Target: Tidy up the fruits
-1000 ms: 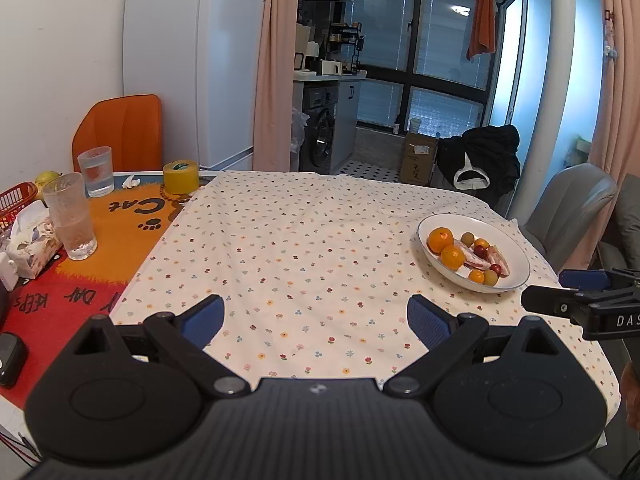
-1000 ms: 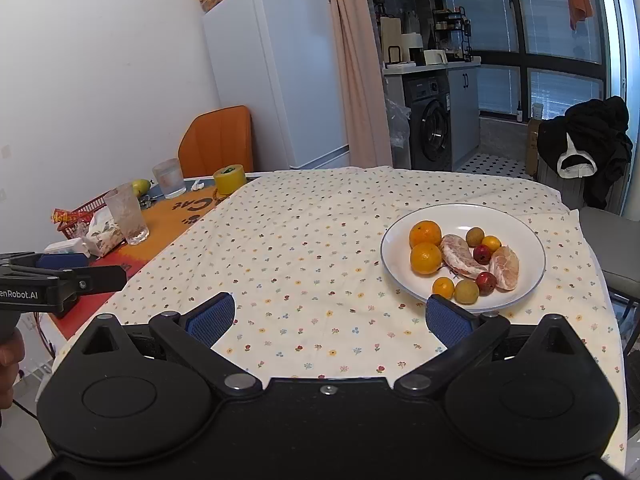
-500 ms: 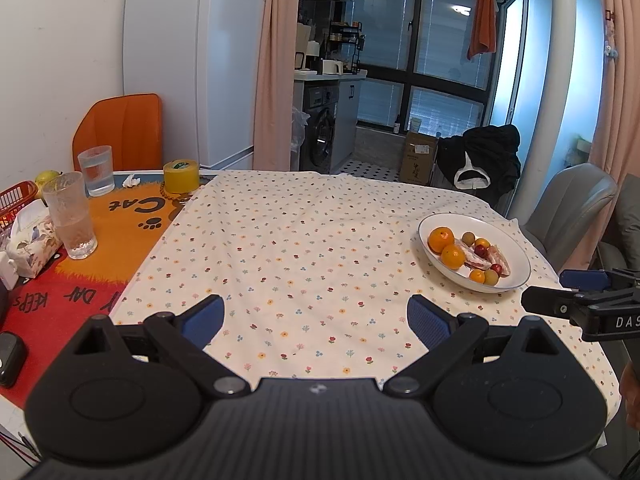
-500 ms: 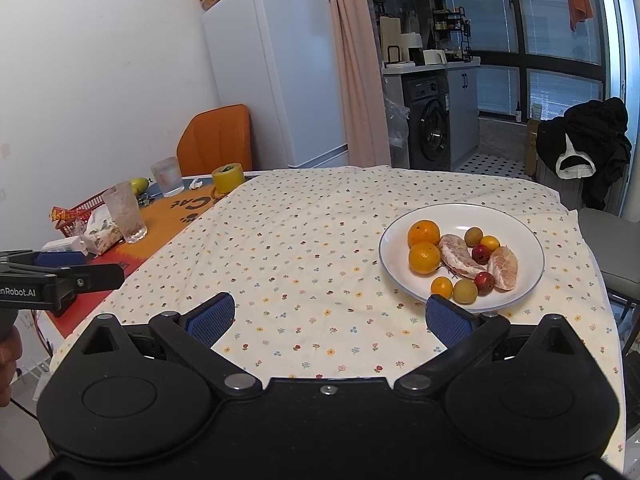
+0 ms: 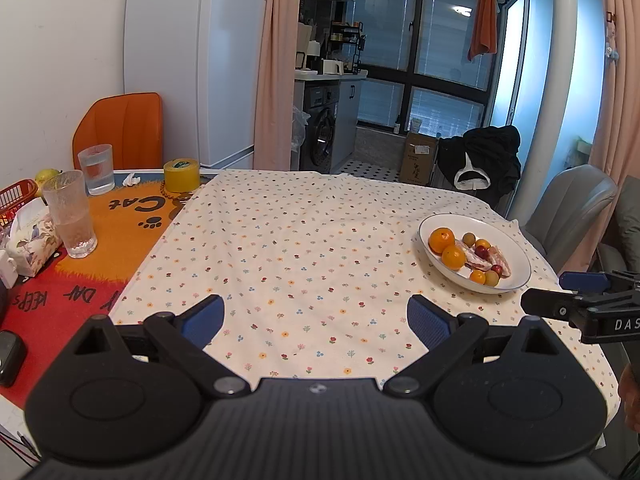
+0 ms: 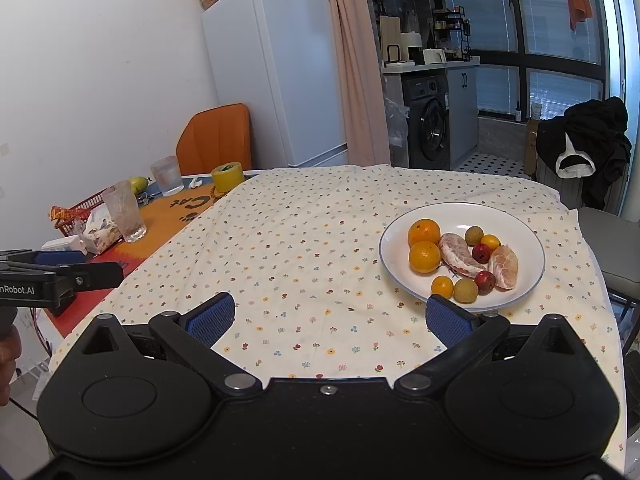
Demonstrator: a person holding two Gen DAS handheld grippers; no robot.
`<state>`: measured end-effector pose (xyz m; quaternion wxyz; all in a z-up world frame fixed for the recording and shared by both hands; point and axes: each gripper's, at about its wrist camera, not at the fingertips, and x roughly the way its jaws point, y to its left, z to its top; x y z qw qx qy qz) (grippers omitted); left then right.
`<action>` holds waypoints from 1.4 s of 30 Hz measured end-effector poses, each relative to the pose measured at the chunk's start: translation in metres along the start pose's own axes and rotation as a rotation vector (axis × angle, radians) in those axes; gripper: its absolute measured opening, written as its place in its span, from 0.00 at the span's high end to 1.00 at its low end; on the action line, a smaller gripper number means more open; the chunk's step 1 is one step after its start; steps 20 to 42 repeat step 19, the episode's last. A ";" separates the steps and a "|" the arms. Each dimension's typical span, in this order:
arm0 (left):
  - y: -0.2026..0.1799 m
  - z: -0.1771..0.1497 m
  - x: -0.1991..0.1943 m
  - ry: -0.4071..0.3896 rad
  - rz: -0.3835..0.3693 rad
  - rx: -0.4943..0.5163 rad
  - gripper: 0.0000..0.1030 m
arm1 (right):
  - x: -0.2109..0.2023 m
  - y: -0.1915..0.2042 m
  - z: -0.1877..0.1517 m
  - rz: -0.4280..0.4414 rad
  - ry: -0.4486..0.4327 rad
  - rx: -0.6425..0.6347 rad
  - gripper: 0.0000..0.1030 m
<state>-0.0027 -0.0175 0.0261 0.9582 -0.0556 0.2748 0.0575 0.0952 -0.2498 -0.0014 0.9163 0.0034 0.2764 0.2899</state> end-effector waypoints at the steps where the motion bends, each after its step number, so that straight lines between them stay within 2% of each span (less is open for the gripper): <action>1: 0.000 0.000 0.000 0.000 -0.001 0.000 0.06 | 0.000 0.001 0.000 0.002 0.001 0.000 0.00; 42: -0.002 -0.002 0.001 -0.003 -0.009 0.014 0.06 | 0.002 0.001 -0.001 0.001 0.004 0.002 0.00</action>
